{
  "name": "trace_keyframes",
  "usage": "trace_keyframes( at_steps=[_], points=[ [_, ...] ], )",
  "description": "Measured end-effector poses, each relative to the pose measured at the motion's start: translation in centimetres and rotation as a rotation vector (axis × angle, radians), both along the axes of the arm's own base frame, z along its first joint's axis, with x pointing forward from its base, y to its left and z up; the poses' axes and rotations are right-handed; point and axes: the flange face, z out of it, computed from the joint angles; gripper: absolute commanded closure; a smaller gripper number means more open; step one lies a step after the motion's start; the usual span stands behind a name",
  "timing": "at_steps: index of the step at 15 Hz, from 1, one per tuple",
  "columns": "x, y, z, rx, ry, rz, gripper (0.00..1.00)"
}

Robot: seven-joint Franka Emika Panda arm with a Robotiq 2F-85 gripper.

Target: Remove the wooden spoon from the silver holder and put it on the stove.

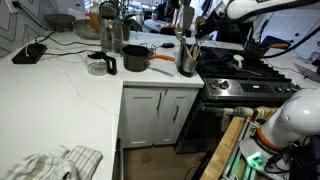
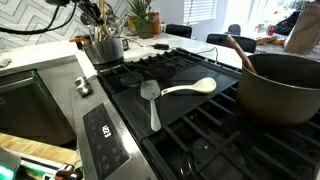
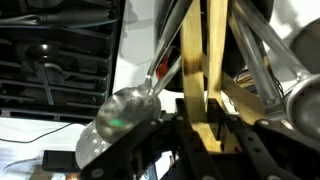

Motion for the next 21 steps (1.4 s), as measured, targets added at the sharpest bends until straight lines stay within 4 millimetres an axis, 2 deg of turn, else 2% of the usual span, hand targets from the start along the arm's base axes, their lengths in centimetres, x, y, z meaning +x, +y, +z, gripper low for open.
trace_keyframes(
  at_steps=[5,11,21],
  points=[
    [-1.8,-0.3,3.5,-0.016,-0.072,-0.024,0.93],
    [-2.8,-0.2,6.3,-0.003,-0.146,-0.046,0.93],
    [-4.0,-0.1,8.8,0.029,-0.195,-0.069,0.93]
  ],
)
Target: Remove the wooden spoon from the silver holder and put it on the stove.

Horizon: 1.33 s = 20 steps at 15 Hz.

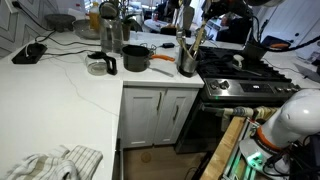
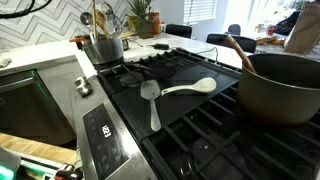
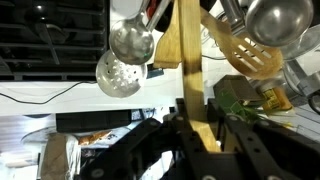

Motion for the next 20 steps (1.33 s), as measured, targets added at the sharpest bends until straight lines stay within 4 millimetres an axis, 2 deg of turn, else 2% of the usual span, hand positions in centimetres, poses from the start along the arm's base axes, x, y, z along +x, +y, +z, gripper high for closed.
trace_keyframes(
  at_steps=[2,5,8,10,13,17,20],
  points=[
    [-0.7,0.0,0.2,0.023,0.060,-0.009,0.93],
    [-2.9,-0.4,1.1,0.078,0.169,-0.027,0.93],
    [-5.9,-2.4,1.9,0.147,0.271,-0.073,0.93],
    [-7.9,-5.3,1.6,0.212,0.324,-0.129,0.93],
    [-11.0,-11.3,-0.4,0.347,0.361,-0.227,0.93],
    [-15.1,-19.7,-5.1,0.538,0.377,-0.351,0.93],
    [-17.9,-24.6,-9.2,0.683,0.367,-0.439,0.93]
  ],
)
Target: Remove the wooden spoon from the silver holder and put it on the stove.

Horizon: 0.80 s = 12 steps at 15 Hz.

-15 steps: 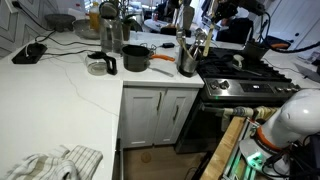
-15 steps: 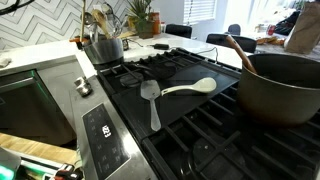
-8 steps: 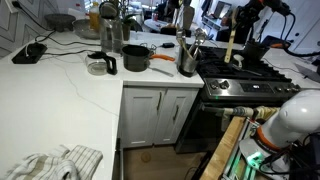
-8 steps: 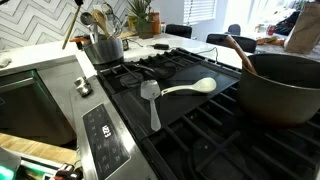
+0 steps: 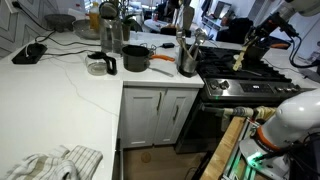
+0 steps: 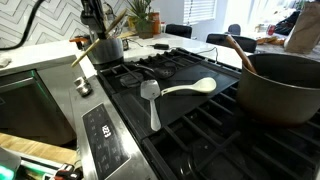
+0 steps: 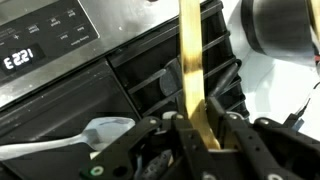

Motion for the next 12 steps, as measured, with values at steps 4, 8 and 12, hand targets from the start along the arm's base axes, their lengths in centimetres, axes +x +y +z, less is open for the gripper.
trace_keyframes(
  at_steps=[4,8,12],
  points=[
    [-3.5,-4.8,-5.4,0.164,-0.019,-0.158,0.74],
    [-3.2,-4.9,-5.8,0.163,-0.012,-0.149,0.74],
    [-3.0,-4.8,-5.5,0.158,-0.015,-0.143,0.93]
  ],
)
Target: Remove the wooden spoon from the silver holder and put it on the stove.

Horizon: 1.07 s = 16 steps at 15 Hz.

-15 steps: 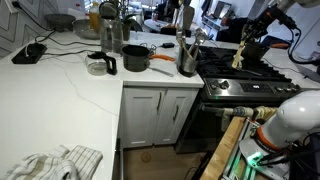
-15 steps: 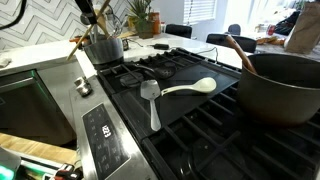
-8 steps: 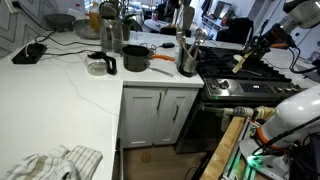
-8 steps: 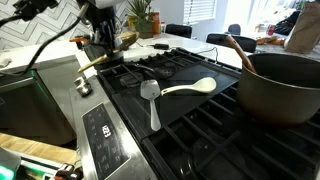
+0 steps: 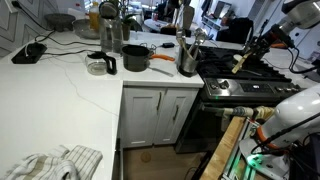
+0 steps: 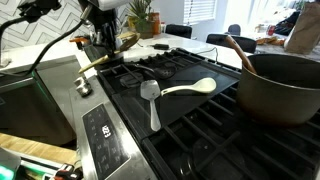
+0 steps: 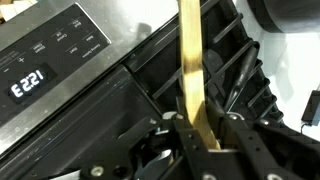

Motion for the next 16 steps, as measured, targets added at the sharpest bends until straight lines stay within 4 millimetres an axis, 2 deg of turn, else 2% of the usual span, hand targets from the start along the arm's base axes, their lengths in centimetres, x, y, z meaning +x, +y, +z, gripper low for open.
trace_keyframes(
  at_steps=[3,6,13,16],
  points=[
    [0.1,-0.1,-0.6,0.023,0.019,-0.002,0.93],
    [-0.6,-1.5,-2.5,0.085,0.064,-0.033,0.93],
    [-3.5,-6.8,-6.9,0.253,0.111,-0.212,0.93],
    [-4.1,-8.9,-8.9,0.298,0.134,-0.277,0.93]
  ],
)
